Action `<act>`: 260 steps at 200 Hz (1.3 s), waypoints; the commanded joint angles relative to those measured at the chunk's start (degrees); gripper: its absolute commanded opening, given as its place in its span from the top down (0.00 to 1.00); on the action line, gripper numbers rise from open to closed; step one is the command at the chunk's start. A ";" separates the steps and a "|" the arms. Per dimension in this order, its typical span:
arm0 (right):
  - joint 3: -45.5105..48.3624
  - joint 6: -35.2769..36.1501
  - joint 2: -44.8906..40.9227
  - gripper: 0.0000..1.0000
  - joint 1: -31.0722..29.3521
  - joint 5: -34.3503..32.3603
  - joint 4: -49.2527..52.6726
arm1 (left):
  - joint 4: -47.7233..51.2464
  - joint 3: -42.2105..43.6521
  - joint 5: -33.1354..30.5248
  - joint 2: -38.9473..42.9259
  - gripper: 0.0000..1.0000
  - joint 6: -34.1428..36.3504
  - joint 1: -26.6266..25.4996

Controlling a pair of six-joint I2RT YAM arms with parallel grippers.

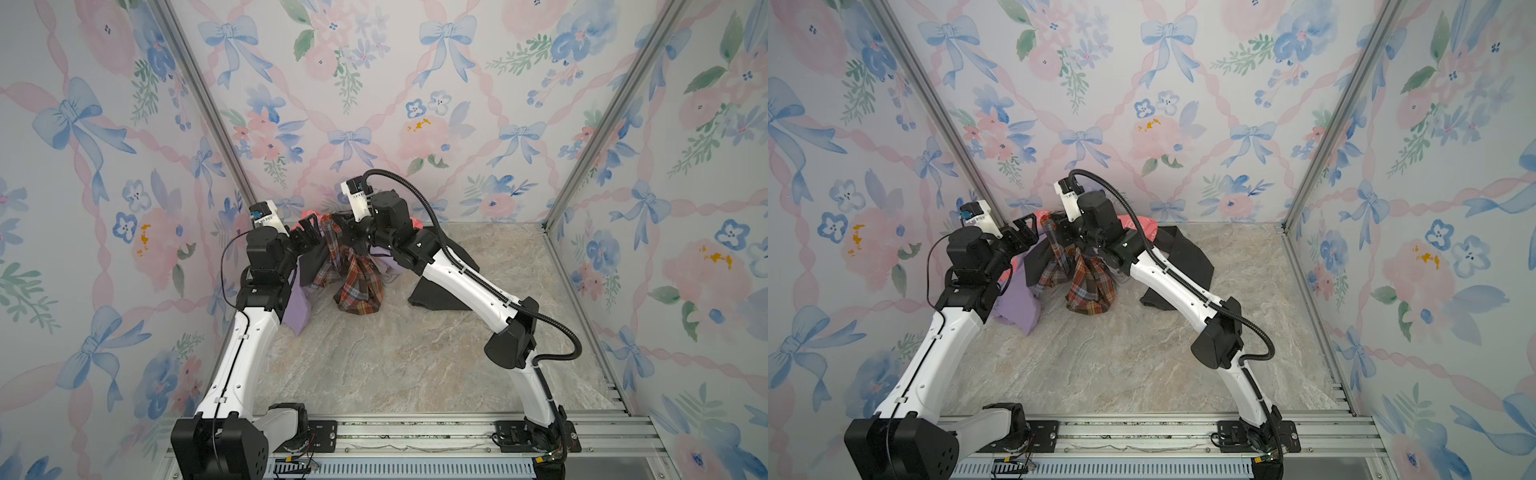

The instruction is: Pick out a specific cloth from the pile

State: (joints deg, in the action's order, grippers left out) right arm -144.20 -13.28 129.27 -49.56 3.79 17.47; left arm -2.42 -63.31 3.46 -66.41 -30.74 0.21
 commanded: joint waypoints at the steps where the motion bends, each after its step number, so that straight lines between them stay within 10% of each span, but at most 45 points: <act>1: -12.21 -0.98 -0.47 1.00 3.37 2.35 -3.62 | -0.07 -3.93 1.20 1.07 0.10 -0.38 0.23; 92: 26.68 -11.44 -25.08 1.00 14.36 3.23 -18.09 | -0.75 8.25 5.88 5.20 0.10 14.08 -11.32; 158: 16.53 -11.98 -21.60 1.00 11.84 9.08 -11.95 | -2.65 18.65 -6.10 13.26 0.12 13.75 -24.89; 260: 10.19 -7.27 -18.06 1.00 3.84 12.33 -1.53 | -15.67 14.29 -12.06 9.10 0.11 18.64 -25.91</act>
State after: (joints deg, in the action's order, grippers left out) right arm -133.12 -21.96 113.40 -44.91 14.15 22.09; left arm -11.18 -45.60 -6.26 -55.40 -15.16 -25.50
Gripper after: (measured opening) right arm 0.045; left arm 0.894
